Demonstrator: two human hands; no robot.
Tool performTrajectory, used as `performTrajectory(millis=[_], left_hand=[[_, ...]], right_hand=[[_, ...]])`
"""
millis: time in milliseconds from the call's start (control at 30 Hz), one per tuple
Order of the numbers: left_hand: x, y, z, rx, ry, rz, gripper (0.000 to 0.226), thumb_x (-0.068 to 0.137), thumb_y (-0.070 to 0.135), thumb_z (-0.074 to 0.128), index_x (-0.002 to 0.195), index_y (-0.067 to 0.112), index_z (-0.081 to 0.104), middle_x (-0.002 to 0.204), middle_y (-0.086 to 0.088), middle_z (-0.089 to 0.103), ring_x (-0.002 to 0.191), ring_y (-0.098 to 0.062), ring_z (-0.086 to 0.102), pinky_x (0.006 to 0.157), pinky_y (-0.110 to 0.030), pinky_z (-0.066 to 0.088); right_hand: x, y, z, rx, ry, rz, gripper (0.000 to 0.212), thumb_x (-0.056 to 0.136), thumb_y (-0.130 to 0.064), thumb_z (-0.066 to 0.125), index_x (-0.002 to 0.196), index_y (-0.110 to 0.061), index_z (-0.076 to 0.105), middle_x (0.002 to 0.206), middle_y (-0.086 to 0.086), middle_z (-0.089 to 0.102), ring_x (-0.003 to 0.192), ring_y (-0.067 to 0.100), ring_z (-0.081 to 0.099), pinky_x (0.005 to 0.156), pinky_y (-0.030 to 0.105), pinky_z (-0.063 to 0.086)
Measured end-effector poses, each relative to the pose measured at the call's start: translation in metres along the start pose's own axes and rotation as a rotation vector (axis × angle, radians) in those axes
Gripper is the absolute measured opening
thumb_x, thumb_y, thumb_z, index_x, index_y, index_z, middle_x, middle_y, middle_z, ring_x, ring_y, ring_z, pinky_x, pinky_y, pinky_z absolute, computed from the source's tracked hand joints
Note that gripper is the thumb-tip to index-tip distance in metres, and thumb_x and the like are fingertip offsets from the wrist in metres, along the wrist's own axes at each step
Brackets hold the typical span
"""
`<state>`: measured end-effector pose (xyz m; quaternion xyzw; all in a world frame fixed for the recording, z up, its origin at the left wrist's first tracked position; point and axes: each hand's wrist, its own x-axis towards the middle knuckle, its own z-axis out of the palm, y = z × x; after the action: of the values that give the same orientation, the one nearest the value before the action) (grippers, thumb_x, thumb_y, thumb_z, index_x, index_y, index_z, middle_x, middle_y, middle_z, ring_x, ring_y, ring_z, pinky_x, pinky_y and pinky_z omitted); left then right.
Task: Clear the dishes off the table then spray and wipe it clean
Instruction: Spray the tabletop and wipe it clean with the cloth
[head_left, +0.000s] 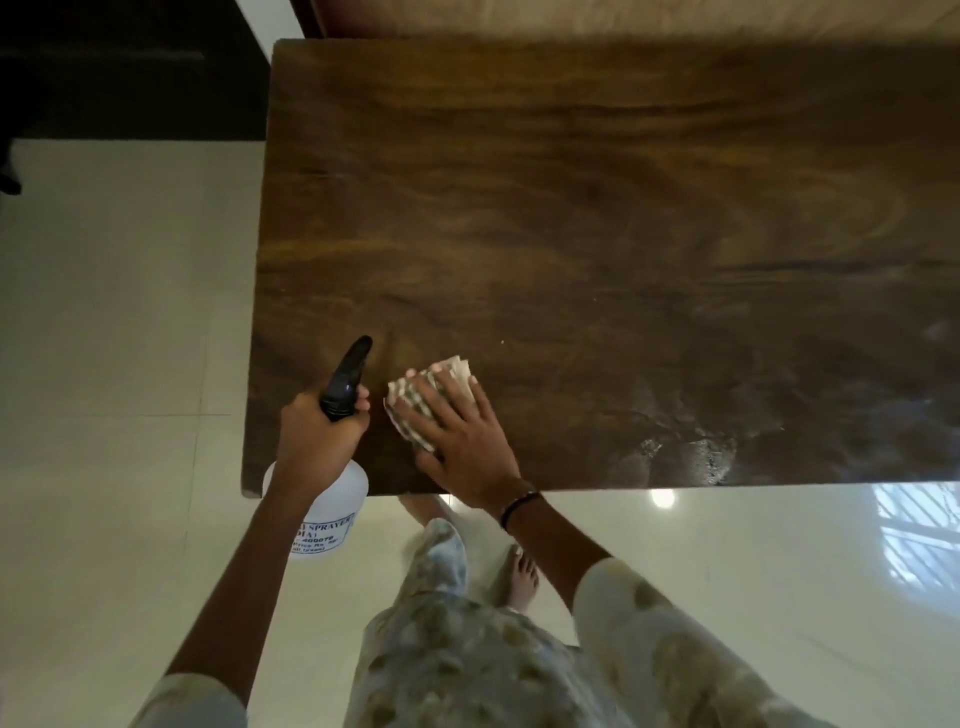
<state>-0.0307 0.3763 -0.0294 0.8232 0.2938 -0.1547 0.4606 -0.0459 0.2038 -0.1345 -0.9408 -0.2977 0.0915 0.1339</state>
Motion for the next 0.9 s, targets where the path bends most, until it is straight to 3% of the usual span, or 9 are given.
performTrajectory(millis=[67,100,233,300,500,633,733,900], left_hand=[[-0.007,-0.003,0.004,0.008,-0.001,-0.003,0.024,0.081,0.003,0.063,0.082,0.026,0.067,0.09,-0.012,0.071,0.066,-0.023,0.056,0.074,-0.04,0.049],[-0.01,-0.005,0.006,0.011,-0.001,-0.002,0.022,0.081,0.004,0.063,0.084,0.025,0.068,0.091,-0.013,0.071,0.069,-0.024,0.057,0.075,-0.041,0.05],[-0.019,-0.01,0.01,0.0,-0.005,0.021,0.019,0.082,0.005,0.064,0.087,0.022,0.069,0.09,-0.012,0.07,0.072,-0.025,0.059,0.072,-0.039,0.049],[-0.023,-0.012,0.009,-0.026,0.007,0.032,0.022,0.081,0.002,0.063,0.084,0.024,0.067,0.087,-0.009,0.069,0.07,-0.023,0.058,0.07,-0.036,0.047],[-0.028,-0.024,-0.02,-0.107,0.084,-0.01,0.029,0.077,0.0,0.061,0.079,0.028,0.067,0.084,0.0,0.068,0.071,-0.022,0.058,0.072,-0.037,0.047],[-0.025,-0.036,-0.05,-0.06,0.114,0.021,0.022,0.078,-0.001,0.06,0.089,0.016,0.068,0.086,-0.004,0.067,0.066,-0.022,0.056,0.066,-0.036,0.048],[-0.018,-0.045,-0.071,-0.066,0.135,0.034,0.023,0.078,-0.004,0.059,0.092,0.012,0.067,0.082,0.001,0.065,0.064,-0.017,0.055,0.066,-0.033,0.047],[-0.005,-0.059,-0.101,-0.096,0.18,0.075,0.026,0.076,-0.007,0.057,0.09,0.013,0.064,0.081,0.007,0.064,0.06,-0.013,0.053,0.068,-0.029,0.042]], right_hand=[[-0.025,0.032,-0.006,-0.092,-0.027,-0.177,0.062,0.092,-0.043,0.04,0.152,-0.033,0.026,0.16,0.003,0.026,0.149,0.028,0.017,0.12,0.052,0.018],[-0.035,0.051,-0.011,-0.113,-0.027,-0.179,0.063,0.093,-0.044,0.04,0.153,-0.033,0.023,0.161,0.002,0.024,0.149,0.028,0.016,0.119,0.052,0.017],[-0.064,0.118,-0.035,-0.059,0.009,0.235,0.063,0.095,-0.048,0.032,0.154,-0.034,0.018,0.163,0.002,0.016,0.151,0.027,0.009,0.117,0.057,0.022],[-0.077,0.131,-0.041,-0.005,0.032,0.428,0.063,0.096,-0.05,0.027,0.155,-0.034,0.015,0.164,0.002,0.011,0.151,0.026,0.004,0.119,0.056,0.018],[-0.097,0.06,-0.016,0.104,0.171,0.783,0.062,0.097,-0.046,0.027,0.156,-0.028,0.015,0.164,0.006,0.009,0.151,0.03,-0.001,0.119,0.059,0.01],[-0.062,0.001,0.0,0.151,0.147,0.693,0.063,0.096,-0.044,0.029,0.155,-0.031,0.01,0.164,0.005,0.006,0.151,0.032,-0.001,0.118,0.062,0.008],[-0.007,-0.039,0.005,0.155,0.128,0.573,0.064,0.094,-0.043,0.033,0.154,-0.032,0.017,0.164,0.006,0.012,0.151,0.032,0.004,0.117,0.061,0.009],[0.069,-0.115,0.023,0.12,0.042,0.179,0.061,0.09,-0.04,0.038,0.149,-0.028,0.036,0.159,0.005,0.029,0.148,0.031,0.02,0.115,0.06,0.022]])
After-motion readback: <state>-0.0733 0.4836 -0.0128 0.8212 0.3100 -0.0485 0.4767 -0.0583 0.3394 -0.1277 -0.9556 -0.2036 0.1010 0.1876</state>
